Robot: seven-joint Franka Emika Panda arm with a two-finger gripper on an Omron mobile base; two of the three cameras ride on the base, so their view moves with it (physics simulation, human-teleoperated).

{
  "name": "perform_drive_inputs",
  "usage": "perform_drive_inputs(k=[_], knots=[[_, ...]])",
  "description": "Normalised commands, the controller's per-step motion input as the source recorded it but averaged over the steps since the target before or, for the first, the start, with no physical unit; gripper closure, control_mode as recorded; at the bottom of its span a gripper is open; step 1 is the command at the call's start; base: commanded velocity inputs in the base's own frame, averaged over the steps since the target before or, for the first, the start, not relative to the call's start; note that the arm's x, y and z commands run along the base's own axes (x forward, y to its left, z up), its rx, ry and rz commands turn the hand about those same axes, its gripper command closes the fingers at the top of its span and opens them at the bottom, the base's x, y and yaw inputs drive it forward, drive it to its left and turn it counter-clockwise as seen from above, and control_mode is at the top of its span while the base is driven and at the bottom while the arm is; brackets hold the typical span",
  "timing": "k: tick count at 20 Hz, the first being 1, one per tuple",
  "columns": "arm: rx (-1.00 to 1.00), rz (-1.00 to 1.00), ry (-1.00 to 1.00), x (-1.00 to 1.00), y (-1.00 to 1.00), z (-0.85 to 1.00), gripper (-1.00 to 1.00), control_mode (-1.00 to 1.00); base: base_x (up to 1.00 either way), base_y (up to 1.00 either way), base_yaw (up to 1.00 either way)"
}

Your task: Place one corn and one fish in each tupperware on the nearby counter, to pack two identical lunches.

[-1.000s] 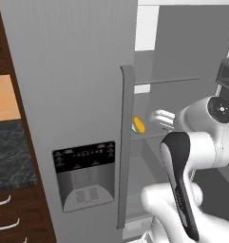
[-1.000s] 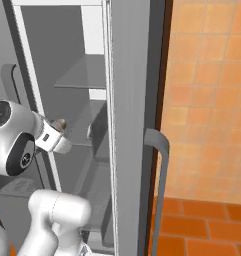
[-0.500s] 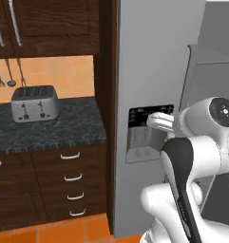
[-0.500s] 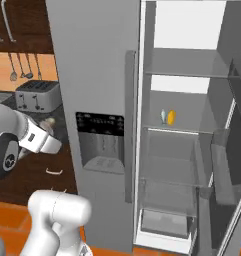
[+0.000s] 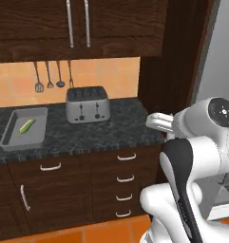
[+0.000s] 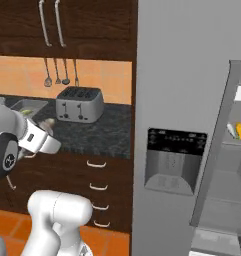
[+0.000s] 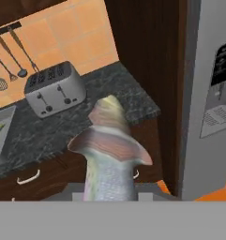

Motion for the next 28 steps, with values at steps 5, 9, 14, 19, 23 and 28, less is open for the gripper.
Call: perform_drive_inputs(k=[5, 9, 14, 19, 23, 28], knots=[[0.0, 0.0, 0.0, 0.0, 0.0, 0.0, 1.0, 1.0, 0.73, 1.0, 0.0], [0.0, 0.0, 0.0, 0.0, 0.0, 0.0, 1.0, 1.0, 0.45, 1.0, 0.0], [0.0, 0.0, 0.0, 0.0, 0.0, 0.0, 1.0, 1.0, 0.34, 1.0, 0.0], [0.0, 0.0, 0.0, 0.0, 0.0, 0.0, 1.0, 1.0, 0.46, 1.0, 0.0], [-0.02, 0.0, 0.02, 0.12, 0.0, -0.12, 1.0, -1.0, 0.5, 0.58, -0.02], [-0.01, -0.02, 0.05, 0.27, -0.38, -0.5, 1.0, -1.0, 0.0, 0.0, 0.0]])
